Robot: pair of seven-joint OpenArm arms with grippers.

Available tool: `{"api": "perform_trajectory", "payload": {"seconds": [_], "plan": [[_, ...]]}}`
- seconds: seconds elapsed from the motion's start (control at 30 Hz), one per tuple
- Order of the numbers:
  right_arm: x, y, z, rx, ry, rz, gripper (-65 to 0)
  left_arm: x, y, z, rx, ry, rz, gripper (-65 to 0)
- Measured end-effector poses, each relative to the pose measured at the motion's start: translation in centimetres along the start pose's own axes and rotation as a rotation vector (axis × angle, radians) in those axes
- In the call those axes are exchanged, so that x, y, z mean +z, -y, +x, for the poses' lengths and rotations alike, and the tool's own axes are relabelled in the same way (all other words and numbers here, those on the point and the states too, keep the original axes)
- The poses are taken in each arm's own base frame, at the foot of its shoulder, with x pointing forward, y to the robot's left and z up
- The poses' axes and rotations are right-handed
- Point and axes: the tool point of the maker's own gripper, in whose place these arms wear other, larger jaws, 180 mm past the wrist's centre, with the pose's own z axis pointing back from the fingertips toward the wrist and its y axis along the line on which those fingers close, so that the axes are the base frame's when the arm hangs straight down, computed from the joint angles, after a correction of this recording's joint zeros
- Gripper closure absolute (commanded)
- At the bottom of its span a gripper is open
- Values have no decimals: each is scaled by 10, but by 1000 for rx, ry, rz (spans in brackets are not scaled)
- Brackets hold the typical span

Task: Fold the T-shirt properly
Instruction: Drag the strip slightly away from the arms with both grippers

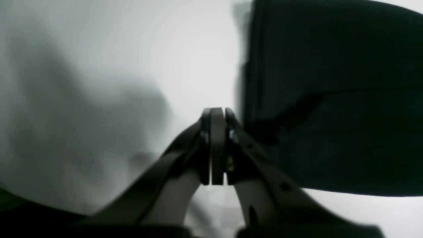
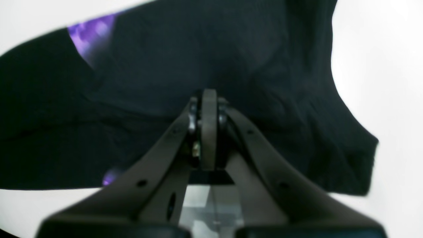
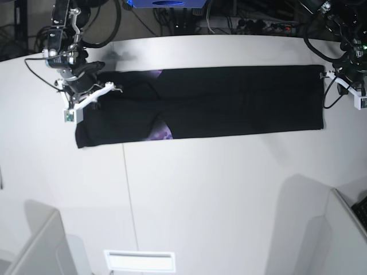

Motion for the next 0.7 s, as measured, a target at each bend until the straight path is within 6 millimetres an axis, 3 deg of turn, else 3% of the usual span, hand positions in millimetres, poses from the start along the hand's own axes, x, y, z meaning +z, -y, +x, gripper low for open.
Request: {"api": "perform_trajectory", "payload": {"seconds": [0.17,0.27,0.53,0.7], "plan": [[2,2,-10,-2,-22,-4,0,-12,2,-8,83,4,-84,-474],[1,1,-9,-5,-22,0,0,-18,8,-17,123,-12,-125,-599],[1,1,-9,-5,-20,0,0,-26,21,-5,148,19,-173,-607],[1,1,-10,-5,-23,0,0,-48,50,-9,152,17,-263,-606]]}}
